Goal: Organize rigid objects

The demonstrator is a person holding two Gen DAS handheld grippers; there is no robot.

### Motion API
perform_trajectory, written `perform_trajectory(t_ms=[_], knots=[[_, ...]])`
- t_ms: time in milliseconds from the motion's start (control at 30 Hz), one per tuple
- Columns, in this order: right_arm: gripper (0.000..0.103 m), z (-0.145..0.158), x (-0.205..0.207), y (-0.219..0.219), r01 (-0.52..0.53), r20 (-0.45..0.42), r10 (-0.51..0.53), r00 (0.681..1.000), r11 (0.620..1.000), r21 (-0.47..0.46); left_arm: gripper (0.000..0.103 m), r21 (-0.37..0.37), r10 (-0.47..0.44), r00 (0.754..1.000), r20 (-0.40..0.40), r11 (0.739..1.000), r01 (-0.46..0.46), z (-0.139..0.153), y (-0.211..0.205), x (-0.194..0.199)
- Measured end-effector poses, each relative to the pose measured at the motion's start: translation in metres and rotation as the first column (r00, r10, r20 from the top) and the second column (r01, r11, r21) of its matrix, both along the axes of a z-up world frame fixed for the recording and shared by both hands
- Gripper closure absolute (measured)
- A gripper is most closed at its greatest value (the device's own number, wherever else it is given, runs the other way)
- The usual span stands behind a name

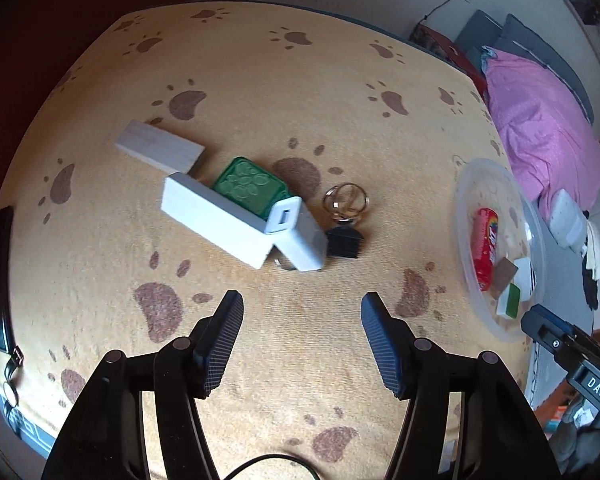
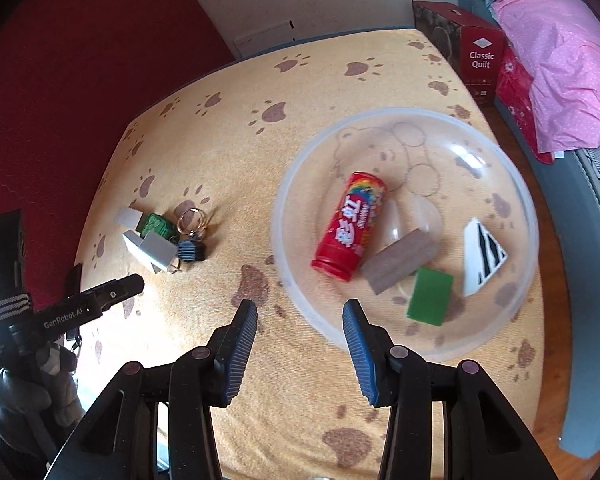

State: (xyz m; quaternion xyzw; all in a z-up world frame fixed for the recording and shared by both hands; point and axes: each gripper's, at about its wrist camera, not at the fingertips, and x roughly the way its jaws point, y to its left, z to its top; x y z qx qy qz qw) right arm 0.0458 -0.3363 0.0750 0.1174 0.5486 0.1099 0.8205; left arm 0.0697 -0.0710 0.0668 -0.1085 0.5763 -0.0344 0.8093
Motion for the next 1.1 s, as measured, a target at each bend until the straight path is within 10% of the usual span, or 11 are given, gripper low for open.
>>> perform_trajectory(t_ms=[600,1100], knots=[[0.047,-0.004,-0.004,0.035,0.010,-0.038,-0.011,0.999,1.000,-0.029,0.039,0.018,-0.051,0.999,-0.005,0.999,0.051,-0.024,0.047,0.016],[0.047,-0.010,-0.006,0.059,0.013,-0.068,-0.016,0.998,0.998,-0.055,0.003,0.023,-0.209,0.977,0.051,0.978,0.208,-0.031,0.048,0.035]])
